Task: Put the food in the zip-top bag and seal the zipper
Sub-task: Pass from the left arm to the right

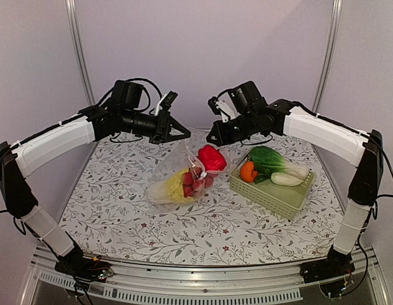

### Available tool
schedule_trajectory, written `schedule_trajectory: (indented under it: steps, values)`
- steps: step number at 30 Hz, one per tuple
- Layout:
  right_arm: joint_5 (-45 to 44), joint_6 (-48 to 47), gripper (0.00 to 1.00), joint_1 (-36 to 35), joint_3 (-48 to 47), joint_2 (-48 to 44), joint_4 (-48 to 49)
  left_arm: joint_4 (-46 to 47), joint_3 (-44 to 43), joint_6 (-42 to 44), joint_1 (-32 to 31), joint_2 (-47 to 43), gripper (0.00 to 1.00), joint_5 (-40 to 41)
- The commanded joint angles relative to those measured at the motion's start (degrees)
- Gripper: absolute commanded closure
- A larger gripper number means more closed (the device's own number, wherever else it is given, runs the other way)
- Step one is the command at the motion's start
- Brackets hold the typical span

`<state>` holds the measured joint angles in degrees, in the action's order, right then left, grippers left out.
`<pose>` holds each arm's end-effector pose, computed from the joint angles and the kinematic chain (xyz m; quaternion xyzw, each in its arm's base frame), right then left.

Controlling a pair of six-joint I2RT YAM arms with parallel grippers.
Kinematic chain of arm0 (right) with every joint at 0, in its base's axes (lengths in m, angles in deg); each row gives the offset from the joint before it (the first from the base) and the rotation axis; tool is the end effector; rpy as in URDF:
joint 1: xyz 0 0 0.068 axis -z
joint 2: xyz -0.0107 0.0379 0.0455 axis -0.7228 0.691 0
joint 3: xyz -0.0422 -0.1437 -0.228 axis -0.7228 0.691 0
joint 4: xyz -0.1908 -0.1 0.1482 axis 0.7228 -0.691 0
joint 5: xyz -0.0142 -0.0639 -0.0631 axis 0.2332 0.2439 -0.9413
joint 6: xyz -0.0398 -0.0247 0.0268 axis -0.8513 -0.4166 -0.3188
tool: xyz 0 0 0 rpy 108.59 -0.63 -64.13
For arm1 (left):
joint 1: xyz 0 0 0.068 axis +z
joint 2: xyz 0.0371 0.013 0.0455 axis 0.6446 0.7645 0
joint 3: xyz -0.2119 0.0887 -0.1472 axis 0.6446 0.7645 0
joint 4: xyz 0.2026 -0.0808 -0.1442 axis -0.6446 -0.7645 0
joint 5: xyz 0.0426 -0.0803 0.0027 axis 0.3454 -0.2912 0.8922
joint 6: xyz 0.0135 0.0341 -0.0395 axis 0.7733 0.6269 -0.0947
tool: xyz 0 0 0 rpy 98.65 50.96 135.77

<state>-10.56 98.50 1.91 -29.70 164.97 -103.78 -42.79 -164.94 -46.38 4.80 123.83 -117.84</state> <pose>0.2987 0.2998 0.3373 -0.2530 0.8657 0.2724 0.3352 0.2800 -0.2265 0.3566 0.1839 0.8058 -0.5147 0.2280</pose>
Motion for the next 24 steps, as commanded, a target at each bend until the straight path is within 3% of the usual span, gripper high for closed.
schedule_trajectory:
  steps: [1, 9, 18, 20, 24]
  values:
    - [0.01, -0.31, 1.00, 0.70, -1.91, -0.48, -2.39, -0.71, -0.49, 2.75, 0.57, -2.49, 1.00, 1.00]
    - [0.95, 2.36, 1.00, 0.70, -2.51, -7.96, -12.66, -6.29, -3.45, 7.62, 0.80, -0.69, 1.00, 7.03]
    - [2.11, 8.16, 1.00, 0.68, -1.12, -14.74, -15.22, -8.34, -11.38, 9.78, 0.34, 4.20, 0.97, 3.66]
    - [0.35, 9.68, 1.00, 0.68, -1.05, -16.20, -15.19, -8.29, -12.13, 10.54, -0.02, 4.27, 0.85, 3.43]
    - [-4.69, 13.24, 1.00, 0.70, -1.17, -17.40, -14.72, -8.23, -12.75, 12.76, -1.13, 3.76, 0.41, 3.42]
